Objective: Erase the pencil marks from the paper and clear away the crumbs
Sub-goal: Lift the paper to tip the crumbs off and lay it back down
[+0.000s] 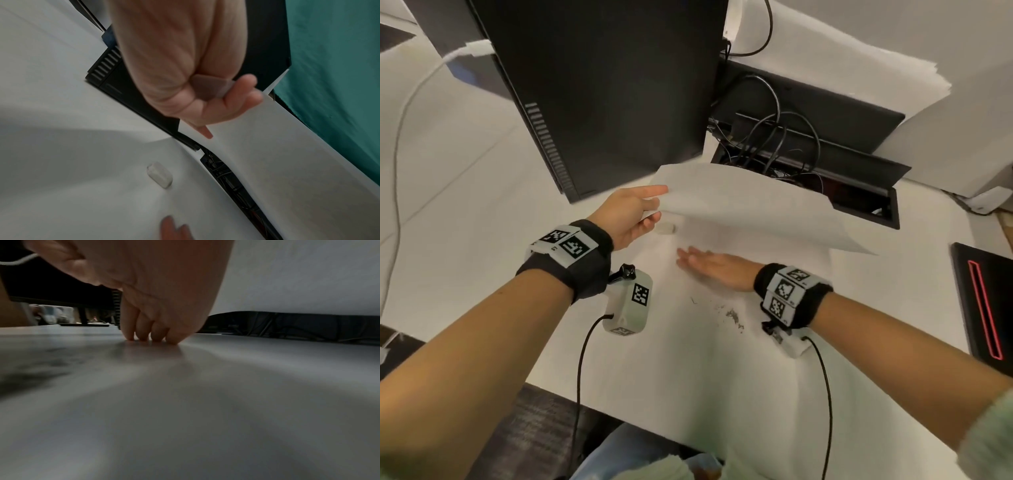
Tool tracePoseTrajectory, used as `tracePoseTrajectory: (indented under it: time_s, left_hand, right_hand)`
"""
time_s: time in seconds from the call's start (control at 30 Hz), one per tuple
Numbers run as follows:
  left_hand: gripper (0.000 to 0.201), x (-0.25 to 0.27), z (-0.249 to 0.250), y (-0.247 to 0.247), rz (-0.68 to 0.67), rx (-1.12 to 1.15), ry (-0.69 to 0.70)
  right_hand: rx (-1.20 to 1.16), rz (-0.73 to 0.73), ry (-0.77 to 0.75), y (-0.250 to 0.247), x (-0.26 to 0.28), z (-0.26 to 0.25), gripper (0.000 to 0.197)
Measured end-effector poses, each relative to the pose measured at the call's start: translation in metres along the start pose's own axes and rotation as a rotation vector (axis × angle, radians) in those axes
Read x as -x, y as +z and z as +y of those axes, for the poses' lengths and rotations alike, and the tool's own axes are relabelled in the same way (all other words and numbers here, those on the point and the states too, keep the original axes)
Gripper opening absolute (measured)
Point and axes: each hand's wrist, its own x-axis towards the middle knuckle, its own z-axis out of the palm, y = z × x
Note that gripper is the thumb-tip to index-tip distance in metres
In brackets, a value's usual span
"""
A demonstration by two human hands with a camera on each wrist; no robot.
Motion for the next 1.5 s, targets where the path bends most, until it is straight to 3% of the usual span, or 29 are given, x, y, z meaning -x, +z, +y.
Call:
tracePoseTrajectory:
  time_s: [0.07, 0.17, 0.27, 0.37, 0.5, 0.57, 0.67, 0.7, 0.77, 0.83, 0.87, 0.97, 1.13, 1.23, 1.33, 1.43, 1.5]
  left_hand:
    - [0.036, -0.002, -0.001, -0.001, 0.003, 0.006, 0.002]
    - [0.036, -0.003, -0.003, -0.003, -0.005, 0.010, 0.001]
    - [0.036, -0.001, -0.005, -0.005, -0.008, 0.015, -0.003]
    - [0.036, 0.000, -0.006, -0.002, -0.015, 0.019, -0.010]
    - [0.037, 0.002, -0.006, 0.007, -0.034, -0.006, -0.011]
    - [0.036, 0.004, -0.008, 0.012, -0.046, -0.016, -0.012]
    - [0.037, 0.005, -0.011, 0.015, -0.056, -0.012, -0.016]
    - [0.037, 0.005, -0.011, 0.016, -0.059, -0.010, -0.017]
    - [0.037, 0.006, -0.012, 0.017, -0.069, -0.011, -0.017]
    - [0.036, 0.008, -0.012, 0.017, -0.076, -0.012, -0.017]
    - [0.036, 0.010, -0.012, 0.018, -0.081, -0.013, -0.016]
    - [0.036, 0.012, -0.013, 0.020, -0.090, -0.001, -0.009]
    - [0.037, 0.014, -0.015, 0.023, -0.100, 0.009, -0.012]
    - [0.038, 0.016, -0.016, 0.024, -0.105, -0.010, -0.009]
    - [0.038, 0.018, -0.017, 0.024, -0.102, -0.010, -0.009]
    - [0.038, 0.021, -0.019, 0.026, -0.105, -0.012, -0.007]
    - [0.038, 0.022, -0.020, 0.028, -0.105, -0.015, -0.008]
  right_hand:
    - [0.154, -0.096, -0.073, 0.015, 0.006, 0.010, 0.051]
    - [0.077, -0.267, -0.113, 0.028, 0.029, 0.027, 0.046]
    - [-0.101, -0.130, -0.154, 0.012, 0.044, 0.025, 0.049]
    - [-0.027, 0.088, -0.123, -0.020, 0.033, 0.022, 0.054]
    - [0.240, 0.033, -0.011, -0.013, 0.024, 0.024, 0.058]
    - [0.303, -0.025, -0.053, 0.012, 0.033, 0.024, 0.055]
    - [0.102, -0.156, -0.119, 0.040, 0.055, 0.031, 0.053]
    - [-0.026, -0.112, -0.120, 0.039, 0.064, 0.031, 0.054]
    - [-0.207, 0.110, -0.101, 0.024, 0.076, 0.033, 0.056]
    - [-0.192, 0.275, -0.052, 0.004, 0.079, 0.041, 0.055]
    - [-0.141, 0.291, -0.010, -0.002, 0.079, 0.045, 0.058]
    - [0.009, 0.217, 0.082, 0.006, 0.075, 0.051, 0.064]
    - [-0.030, 0.031, -0.020, 0.057, 0.079, 0.036, 0.062]
    - [-0.262, 0.206, -0.024, 0.050, 0.089, 0.034, 0.076]
    - [-0.315, 0.406, 0.072, 0.024, 0.094, 0.047, 0.066]
    - [-0.168, 0.329, 0.144, 0.026, 0.091, 0.050, 0.065]
    - [-0.104, 0.223, 0.090, 0.042, 0.089, 0.043, 0.064]
